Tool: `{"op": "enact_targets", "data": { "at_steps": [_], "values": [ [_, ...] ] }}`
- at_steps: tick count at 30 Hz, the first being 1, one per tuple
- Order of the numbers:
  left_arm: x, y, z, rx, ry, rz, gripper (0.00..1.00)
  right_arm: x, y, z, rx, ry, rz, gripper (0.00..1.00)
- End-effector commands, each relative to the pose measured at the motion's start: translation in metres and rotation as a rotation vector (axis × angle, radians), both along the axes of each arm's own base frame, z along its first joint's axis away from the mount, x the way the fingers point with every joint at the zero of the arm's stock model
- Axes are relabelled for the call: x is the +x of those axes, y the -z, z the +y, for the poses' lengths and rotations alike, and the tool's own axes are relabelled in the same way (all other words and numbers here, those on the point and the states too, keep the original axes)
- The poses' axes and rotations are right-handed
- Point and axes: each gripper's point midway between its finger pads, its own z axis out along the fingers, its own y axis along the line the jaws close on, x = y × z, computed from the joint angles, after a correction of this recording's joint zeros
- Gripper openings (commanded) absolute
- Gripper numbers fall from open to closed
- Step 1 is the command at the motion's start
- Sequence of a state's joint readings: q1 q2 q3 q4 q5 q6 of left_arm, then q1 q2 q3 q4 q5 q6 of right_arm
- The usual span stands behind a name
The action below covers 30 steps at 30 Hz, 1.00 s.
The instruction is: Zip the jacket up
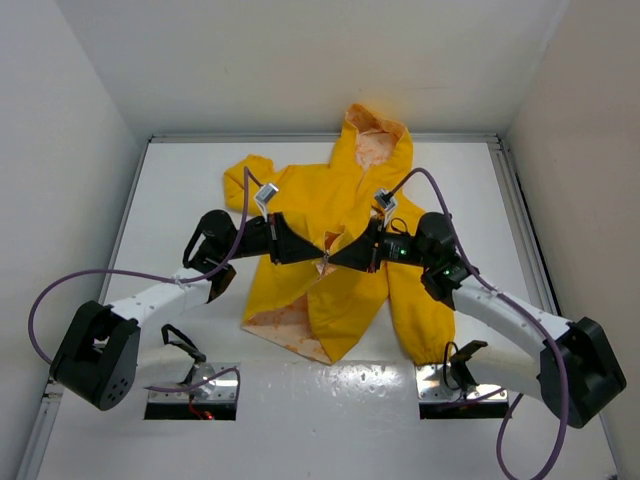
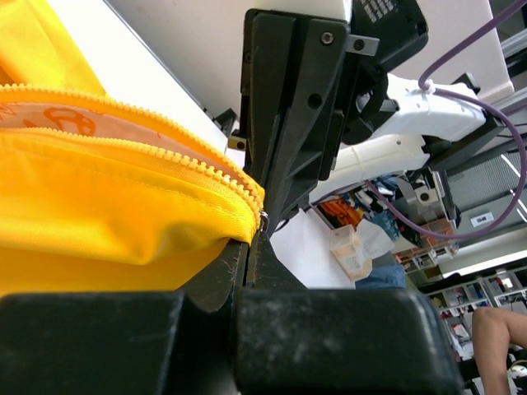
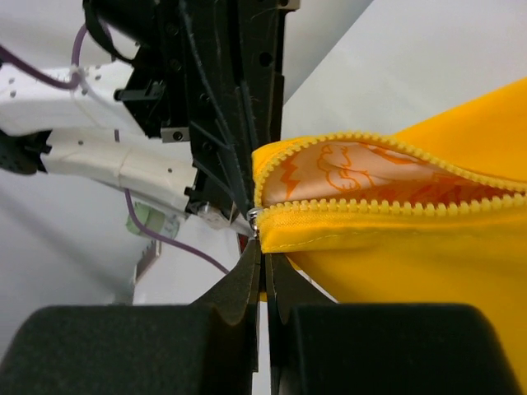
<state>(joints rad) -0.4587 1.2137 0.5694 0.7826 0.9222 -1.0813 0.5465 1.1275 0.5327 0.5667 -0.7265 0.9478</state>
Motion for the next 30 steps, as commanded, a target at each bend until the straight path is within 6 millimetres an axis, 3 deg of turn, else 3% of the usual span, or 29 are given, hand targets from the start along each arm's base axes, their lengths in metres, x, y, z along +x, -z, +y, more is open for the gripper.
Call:
{"op": "enact_targets", "data": {
  "at_steps": [1,10,30],
  "values": [
    [-0.001,-0.027,-0.005,-0.047,0.022,-0.104,0.0,-0.02,-0.028,0.013,0.025,-0.16,-0.195,0.0],
    [-0.007,-0.038,-0.004,-0.07,0.043,-0.131,0.0,-0.029,-0.011,0.014,-0.062,-0.229,-0.161,0.0],
    [-0.014,-0.067,-0.001,-0.169,0.051,-0.149,0.0,-0.049,0.0,0.016,-0.116,-0.334,-0.134,0.0]
  ]
}}
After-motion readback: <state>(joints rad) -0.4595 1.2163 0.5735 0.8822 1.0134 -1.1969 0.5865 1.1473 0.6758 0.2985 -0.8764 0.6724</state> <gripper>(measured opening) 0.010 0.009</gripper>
